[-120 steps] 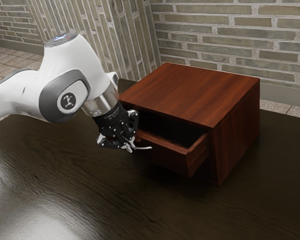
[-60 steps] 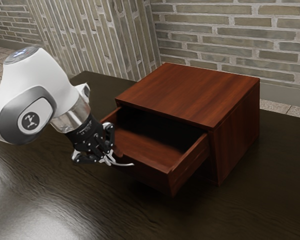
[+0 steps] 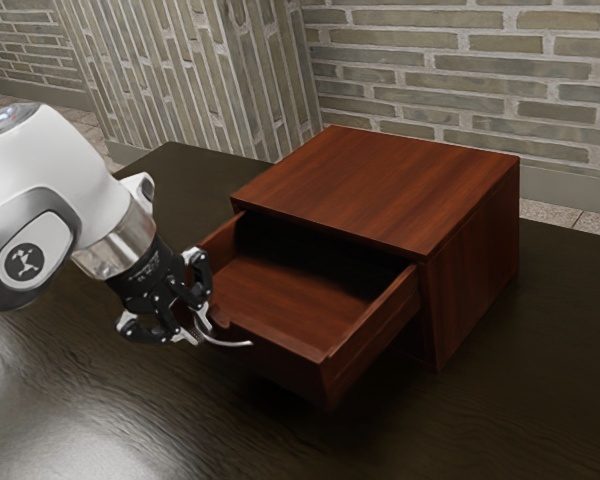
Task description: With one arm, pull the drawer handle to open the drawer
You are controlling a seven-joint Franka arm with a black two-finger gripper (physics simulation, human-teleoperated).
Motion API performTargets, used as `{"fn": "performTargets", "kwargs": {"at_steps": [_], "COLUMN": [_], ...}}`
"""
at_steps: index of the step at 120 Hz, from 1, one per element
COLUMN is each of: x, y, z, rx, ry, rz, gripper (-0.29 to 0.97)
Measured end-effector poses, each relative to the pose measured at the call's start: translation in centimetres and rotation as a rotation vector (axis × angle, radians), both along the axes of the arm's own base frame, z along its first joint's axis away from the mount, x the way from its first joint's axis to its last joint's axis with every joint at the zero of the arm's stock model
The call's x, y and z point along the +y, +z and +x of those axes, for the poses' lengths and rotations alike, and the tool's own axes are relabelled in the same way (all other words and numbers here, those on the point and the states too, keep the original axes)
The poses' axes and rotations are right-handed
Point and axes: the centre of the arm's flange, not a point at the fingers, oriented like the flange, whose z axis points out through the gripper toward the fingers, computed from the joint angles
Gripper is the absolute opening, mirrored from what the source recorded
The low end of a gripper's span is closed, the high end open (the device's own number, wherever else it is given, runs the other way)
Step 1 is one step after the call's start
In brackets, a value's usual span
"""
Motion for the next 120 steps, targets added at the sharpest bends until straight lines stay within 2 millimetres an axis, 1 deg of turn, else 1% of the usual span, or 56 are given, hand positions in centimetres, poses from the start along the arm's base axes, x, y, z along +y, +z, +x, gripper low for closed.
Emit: {"fn": "performTargets", "kwargs": {"at_steps": [12, 17, 30, 34, 38, 40, 44, 48, 50, 53, 56, 60, 64, 72, 79, 84, 91, 99, 103, 107, 109, 115, 120], "x": [-0.5, -1.2, -2.8, -3.3, -3.8, -4.1, -4.7, -5.4, -6.0, -7.1, -7.9, -8.4, -8.6, -11.5, -14.0, -15.7, -16.7, -16.7, -16.5, -15.9, -15.3, -12.0, -10.0], "y": [0.8, 1.4, 2.7, 3.7, 5.5, 6.8, 10.4, 14.9, 16.7, 18.5, 19.3, 19.3, 18.8, 17.5, 15.4, 13.5, 11.6, 8.7, 7.9, 7.6, 7.7, 8.5, 9.1], "z": [-0.3, -0.4, -0.8, -0.7, -0.5, -0.1, 1.1, 2.6, 3.3, 3.9, 4.2, 4.5, 4.8, 4.8, 4.6, 4.5, 4.3, 4.4, 4.5, 4.6, 4.8, 5.5, 5.7], "rx": [-0.021, -0.033, -0.059, -0.075, -0.102, -0.118, -0.159, -0.208, -0.227, -0.238, -0.235, -0.212, -0.183, -0.125, -0.062, -0.011, 0.041, 0.108, 0.126, 0.134, 0.133, 0.120, 0.114], "ry": [-0.008, -0.019, -0.045, -0.052, -0.061, -0.066, -0.080, -0.096, -0.111, -0.133, -0.151, -0.166, -0.173, -0.230, -0.276, -0.305, -0.321, -0.315, -0.309, -0.294, -0.280, -0.215, -0.173], "rz": [0.007, 0.016, 0.044, 0.051, 0.058, 0.062, 0.073, 0.077, 0.076, 0.072, 0.065, 0.055, 0.048, 0.041, 0.041, 0.044, 0.049, 0.053, 0.052, 0.052, 0.050, 0.039, 0.030], "gripper": [0.27, 0.34, 0.49, 0.52, 0.54, 0.55, 0.57, 0.59, 0.60, 0.61, 0.62, 0.63, 0.63, 0.65, 0.66, 0.66, 0.67, 0.67, 0.67, 0.67, 0.67, 0.68, 0.68]}}
